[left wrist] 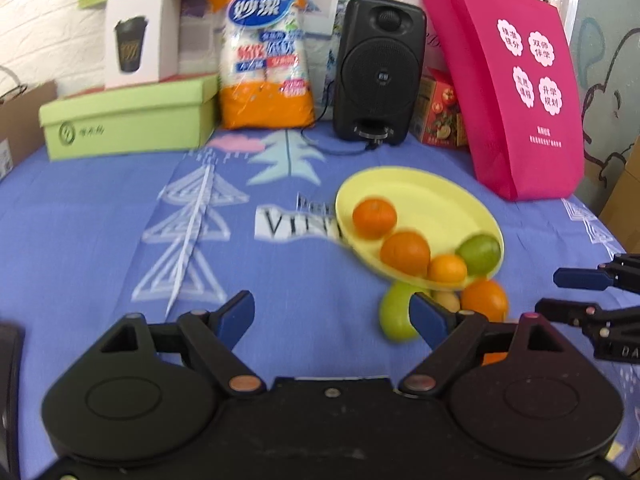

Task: Organize fruits
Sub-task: 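Open both tools and move them back to the fruit pile, then grasp the red-yellow apple with the left tool while the right tool grasps an orange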

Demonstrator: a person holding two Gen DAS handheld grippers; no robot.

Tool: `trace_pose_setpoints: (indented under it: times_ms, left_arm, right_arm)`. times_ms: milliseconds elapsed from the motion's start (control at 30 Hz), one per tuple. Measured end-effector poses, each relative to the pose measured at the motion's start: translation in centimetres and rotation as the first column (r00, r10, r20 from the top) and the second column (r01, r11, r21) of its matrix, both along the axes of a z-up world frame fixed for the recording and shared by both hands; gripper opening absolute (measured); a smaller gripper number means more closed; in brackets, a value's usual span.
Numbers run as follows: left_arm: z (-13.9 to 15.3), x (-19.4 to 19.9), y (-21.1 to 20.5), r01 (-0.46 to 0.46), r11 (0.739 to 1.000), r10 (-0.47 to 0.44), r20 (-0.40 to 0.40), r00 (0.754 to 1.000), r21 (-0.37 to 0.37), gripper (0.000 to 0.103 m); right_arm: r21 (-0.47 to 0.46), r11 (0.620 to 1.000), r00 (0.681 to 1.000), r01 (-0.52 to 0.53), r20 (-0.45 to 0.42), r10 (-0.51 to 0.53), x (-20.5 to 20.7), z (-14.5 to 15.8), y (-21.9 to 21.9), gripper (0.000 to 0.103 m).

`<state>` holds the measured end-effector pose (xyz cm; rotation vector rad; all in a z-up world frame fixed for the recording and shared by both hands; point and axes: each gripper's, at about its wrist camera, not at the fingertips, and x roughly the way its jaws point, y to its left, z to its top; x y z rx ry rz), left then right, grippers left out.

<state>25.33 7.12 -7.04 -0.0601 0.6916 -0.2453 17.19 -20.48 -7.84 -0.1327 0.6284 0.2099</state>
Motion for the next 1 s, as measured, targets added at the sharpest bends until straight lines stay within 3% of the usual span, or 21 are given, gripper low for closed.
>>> trace_pose_setpoints:
  times_ms: [267,433,600,800,1000]
  left_arm:
    - [-1.9,-5.1,-0.4,0.041,0.998,-0.04,-0.015,0.999,0.052,0.085]
    - [-1.6,-8.6,-2.3,0.173,0.981,-0.176,0.029,0.984,0.091,0.085]
    - [-1.7,-10.4,-4.8,0.281,0.957,-0.285,0.058,0.957,0.073,0.084]
    - [-2.4,-9.5,-6.5,0.349,0.933,-0.354,0.039,0.935,0.086,0.073]
    - [-2.5,-7.4,-6.0,0.386,0.922,-0.386,0.017,0.922,0.021,0.046]
  right_arm:
    - [0.004,1.0,0.998,-0.018,-0.054,0.018,-3.0,-1.7,0.3,0.046]
    - [-0.012,0.997,0.995,-0.078,-0.06,0.078,-4.9,-2.2,0.8,0.046]
    - [0.004,0.985,0.983,-0.174,-0.052,0.174,-6.2,-2.0,0.9,0.046]
    - [0.0,0.924,0.924,-0.383,-0.023,0.383,-7.1,-1.7,1.9,0.045]
    - [-0.043,0.903,0.904,-0.429,-0.023,0.428,-6.3,-1.6,2.9,0.045]
